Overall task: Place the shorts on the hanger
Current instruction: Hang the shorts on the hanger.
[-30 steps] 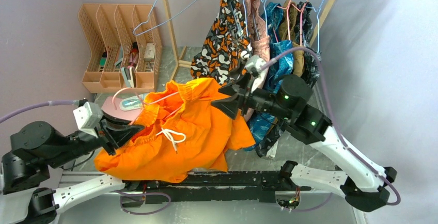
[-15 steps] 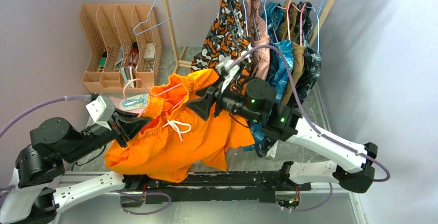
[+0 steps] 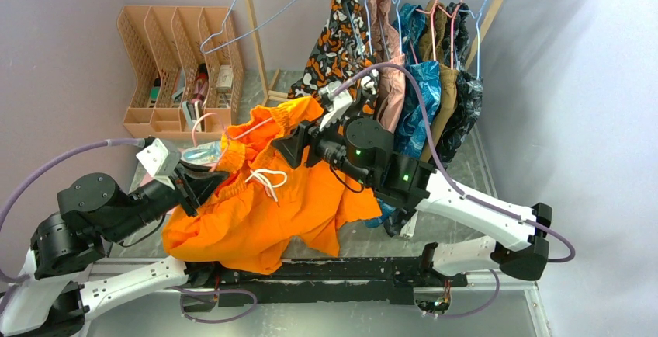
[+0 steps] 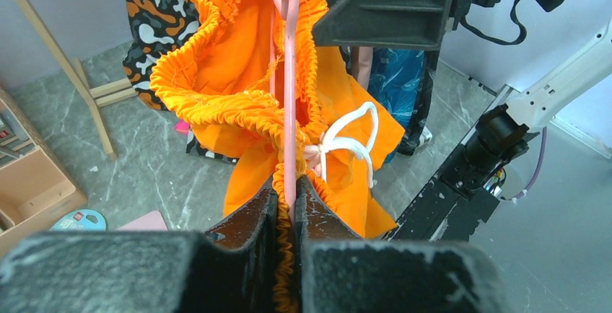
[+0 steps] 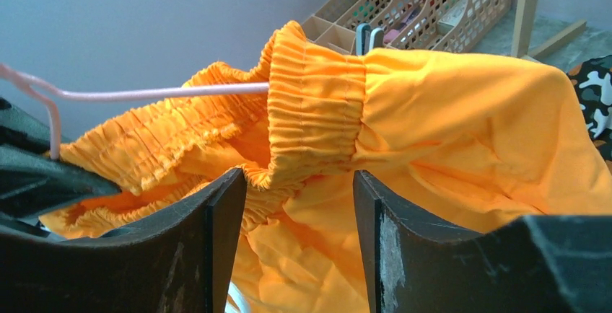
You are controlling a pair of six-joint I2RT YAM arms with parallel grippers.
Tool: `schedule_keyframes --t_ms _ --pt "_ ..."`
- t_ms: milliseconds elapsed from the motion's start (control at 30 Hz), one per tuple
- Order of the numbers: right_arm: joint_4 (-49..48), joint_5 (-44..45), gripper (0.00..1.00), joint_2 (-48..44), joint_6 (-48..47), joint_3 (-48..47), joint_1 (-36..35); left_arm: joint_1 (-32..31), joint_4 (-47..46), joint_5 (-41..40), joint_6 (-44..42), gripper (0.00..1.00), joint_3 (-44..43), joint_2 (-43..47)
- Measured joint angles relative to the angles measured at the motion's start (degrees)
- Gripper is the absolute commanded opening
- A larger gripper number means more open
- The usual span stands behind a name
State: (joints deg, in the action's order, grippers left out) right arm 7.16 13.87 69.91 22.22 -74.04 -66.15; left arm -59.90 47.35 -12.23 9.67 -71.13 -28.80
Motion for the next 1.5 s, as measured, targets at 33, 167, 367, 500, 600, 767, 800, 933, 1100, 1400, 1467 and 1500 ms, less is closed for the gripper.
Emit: schedule_keyframes --t_ms 33,167,367,500,600,767,800,933,1100,1400,1467,1500 --pt "0.11 0.28 0.55 0.63 0.15 -0.72 0.00 0.00 0.00 -0.07 0.09 0.07 0.00 0.00" --pt "0.79 0.72 0.38 3.76 0.74 -4.26 -0.09 0.00 0.00 -0.22 0.44 0.07 0.00 0.00" --pt "3.48 2.05 0.04 5.25 0.28 -7.02 -0.09 0.00 0.04 -0.24 0.70 0.07 -0.02 0.00" --pt "5.27 3.52 0.00 5.14 -1.49 -8.79 -0.15 0.00 0.42 -0.11 0.68 0.07 -0.31 -0.02" --pt "7.15 4.13 0.00 4.70 -3.26 -9.77 -0.26 0.00 0.87 0.52 0.63 0.07 -0.74 -0.07" --pt "12.00 2.69 0.00 4.96 -6.78 -15.26 -0.55 0.00 1.16 4.76 -0.02 0.07 -1.25 -0.61" --pt "13.03 2.16 0.00 5.16 -7.37 -16.92 -0.59 0.00 1.09 5.81 -0.26 0.07 -1.42 -0.98" --pt "16.04 0.85 0.00 5.95 -9.49 -21.94 -0.61 0.00 0.72 8.92 -1.14 0.07 -2.03 -2.60" --pt "21.09 -1.16 0.00 9.31 -11.06 -27.69 -0.52 0.00 1.29 10.60 -2.21 0.07 -3.17 -3.30" --pt "27.96 -7.82 0.48 8.81 -14.03 -25.62 -0.44 0.00 5.79 15.41 -3.67 0.07 -9.09 -2.93" --pt "29.00 -9.46 0.56 8.00 -14.67 -24.90 -0.42 0.00 6.47 16.63 -3.69 0.07 -9.07 -2.58" --pt "30.01 -10.38 0.59 7.56 -15.21 -24.83 -0.39 0.00 6.64 17.25 -3.69 0.07 -9.05 -2.45"
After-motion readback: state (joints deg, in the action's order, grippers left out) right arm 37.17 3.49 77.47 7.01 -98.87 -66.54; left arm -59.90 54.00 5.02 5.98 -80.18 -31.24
